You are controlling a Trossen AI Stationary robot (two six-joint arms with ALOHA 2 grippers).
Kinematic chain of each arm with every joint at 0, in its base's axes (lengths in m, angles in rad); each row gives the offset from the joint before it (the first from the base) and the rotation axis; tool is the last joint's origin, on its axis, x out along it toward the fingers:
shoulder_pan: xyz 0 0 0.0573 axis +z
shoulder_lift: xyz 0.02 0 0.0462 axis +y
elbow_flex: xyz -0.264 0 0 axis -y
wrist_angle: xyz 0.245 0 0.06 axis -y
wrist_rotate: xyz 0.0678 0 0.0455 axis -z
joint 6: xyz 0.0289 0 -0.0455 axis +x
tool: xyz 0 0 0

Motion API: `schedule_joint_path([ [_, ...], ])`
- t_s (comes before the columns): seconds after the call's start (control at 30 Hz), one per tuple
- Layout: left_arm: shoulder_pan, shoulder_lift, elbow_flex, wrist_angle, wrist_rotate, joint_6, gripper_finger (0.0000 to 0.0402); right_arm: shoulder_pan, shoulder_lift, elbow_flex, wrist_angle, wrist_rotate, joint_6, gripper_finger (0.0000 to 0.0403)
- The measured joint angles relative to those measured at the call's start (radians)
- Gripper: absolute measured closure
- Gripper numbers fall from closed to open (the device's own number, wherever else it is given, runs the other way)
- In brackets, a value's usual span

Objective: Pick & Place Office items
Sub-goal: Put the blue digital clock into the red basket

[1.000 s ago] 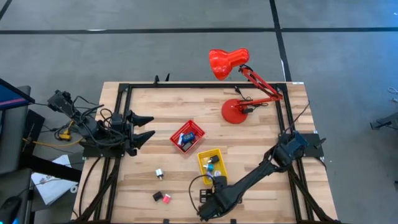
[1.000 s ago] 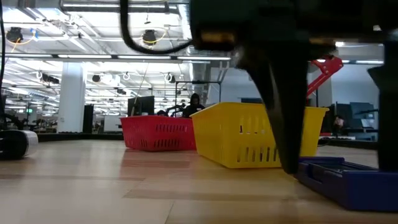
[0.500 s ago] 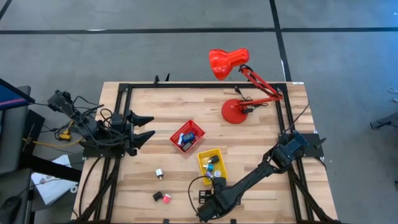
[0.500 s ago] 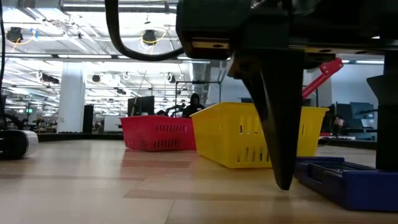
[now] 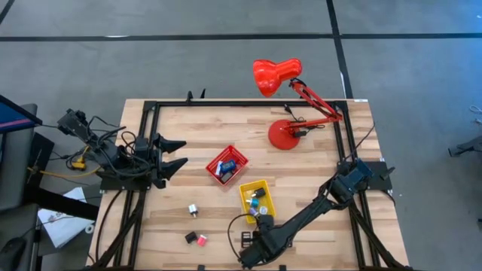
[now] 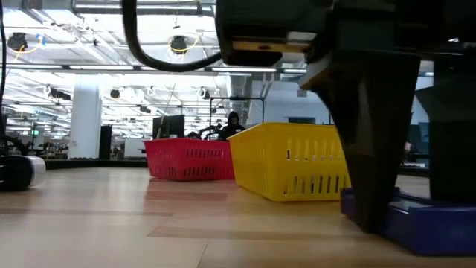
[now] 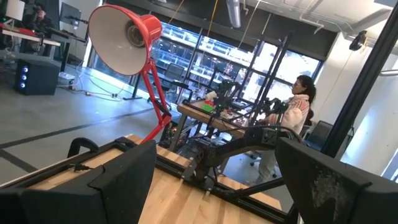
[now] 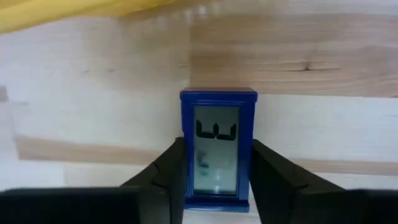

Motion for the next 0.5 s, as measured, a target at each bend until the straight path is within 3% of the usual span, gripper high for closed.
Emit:
schedule_joint_path([
  [0.23, 0.000, 0.000, 0.000, 0.000, 0.000, 0.000, 0.0078, 0.000, -0.018, 0.058, -0.089, -0.027, -0.154, 0.0277],
  [0.5, 0.000, 0.000, 0.000, 0.001, 0.001, 0.000, 0.0078, -0.030, -0.031, 0.293, -0.312, -0.018, -0.403, 0.0273],
])
